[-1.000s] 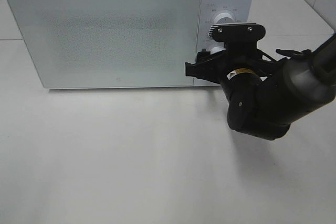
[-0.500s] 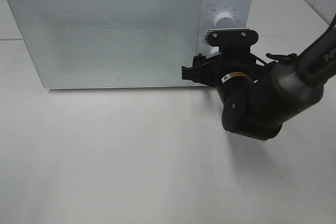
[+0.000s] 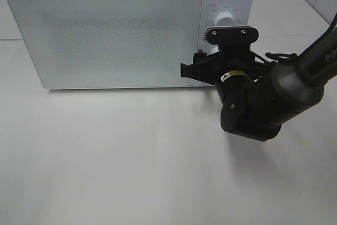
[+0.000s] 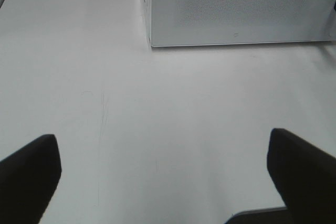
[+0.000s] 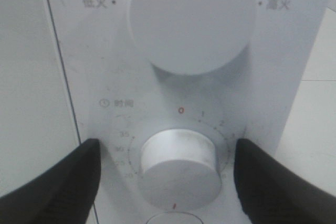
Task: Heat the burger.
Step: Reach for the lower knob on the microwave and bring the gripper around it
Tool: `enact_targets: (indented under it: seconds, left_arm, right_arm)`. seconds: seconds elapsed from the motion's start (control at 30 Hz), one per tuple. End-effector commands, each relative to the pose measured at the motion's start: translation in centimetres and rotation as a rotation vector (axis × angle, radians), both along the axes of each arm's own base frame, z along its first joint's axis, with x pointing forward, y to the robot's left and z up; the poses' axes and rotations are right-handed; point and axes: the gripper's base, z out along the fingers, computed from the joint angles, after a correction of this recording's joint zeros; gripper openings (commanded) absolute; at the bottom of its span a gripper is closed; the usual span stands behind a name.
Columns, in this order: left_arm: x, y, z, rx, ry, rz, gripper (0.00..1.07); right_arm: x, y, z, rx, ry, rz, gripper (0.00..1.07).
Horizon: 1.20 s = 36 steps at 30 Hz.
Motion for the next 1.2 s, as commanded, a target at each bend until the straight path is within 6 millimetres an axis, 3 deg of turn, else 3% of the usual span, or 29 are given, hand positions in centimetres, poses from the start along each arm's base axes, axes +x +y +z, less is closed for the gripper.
enact_targets:
  seconds: [0.03,0.1,0.13,0.17,0.2,0.23,0.27,0.73,0.93,1.0,1.1,1.17,1.2]
  left_arm:
    - [-0.2,-0.1,0.0,-0.013,-0.023,0.001,1.0]
    - [-0.2,-0.1,0.0,-0.013,-0.023,0.001,1.0]
    - [-0.2,-0.1,0.0,-0.013,-0.023,0.001,1.0]
    - [-0.2,-0.1,0.0,-0.013,-0.023,0.001,1.0]
    - [-0.2,-0.1,0.0,-0.013,-0.023,0.001,1.0]
    - [-0.2,-0.1,0.0,-0.013,-0.023,0.001,1.0]
    - [-0.2,-0.1,0.0,-0.013,-0.023,0.001,1.0]
    - [-0.2,-0.1,0.0,-0.013,-0.023,0.001,1.0]
    - [-0.2,-0.1,0.0,-0.013,-0.023,0.001,1.0]
    - [-0.2,-0.1,0.0,-0.013,-0.023,0.001,1.0]
    - [-0.2,-0.1,0.0,-0.013,-0.023,0.001,1.0]
    - [-0.2,-0.1,0.0,-0.013,-0.023,0.001,1.0]
    - [-0.2,-0.1,0.0,-0.013,-0.023,0.001,1.0]
  right_arm:
    - [0.6,-0.1,1.4,0.013,-0.081,-0.021,0.52]
    - [0.6,-0.1,1.4,0.013,-0.079,-0.021,0.47]
    - [0.7,-0.2,1.4,0.013,-0.074,-0.024,0.32]
    - [0.7,-0.3,1.3,0.012,-0.071,-0.024,0.23]
    - [0.7,-0.3,1.3,0.012,-0.071,-0.024,0.23]
    - [0.7,-0.2,1.2,0.011,-0.065,-0.022,0.09]
    - [0.7,-0.2,1.0,0.009,-0.06,-0.02,0.02]
    - [0.8,0.2,1.5,0.028,-0.112,0.029,0.0]
    - [0.8,1.0,2.2,0.208,-0.181,0.095,0.0]
    - [0.7,1.4,2.3,0.373,-0.175,0.12,0.0]
    - [0.7,1.6,2.3,0.414,-0.173,0.134,0.0]
    - [0.6,1.9,2.3,0.615,-0.147,0.149,0.0]
    - [0.6,1.9,2.3,0.615,-0.147,0.149,0.0]
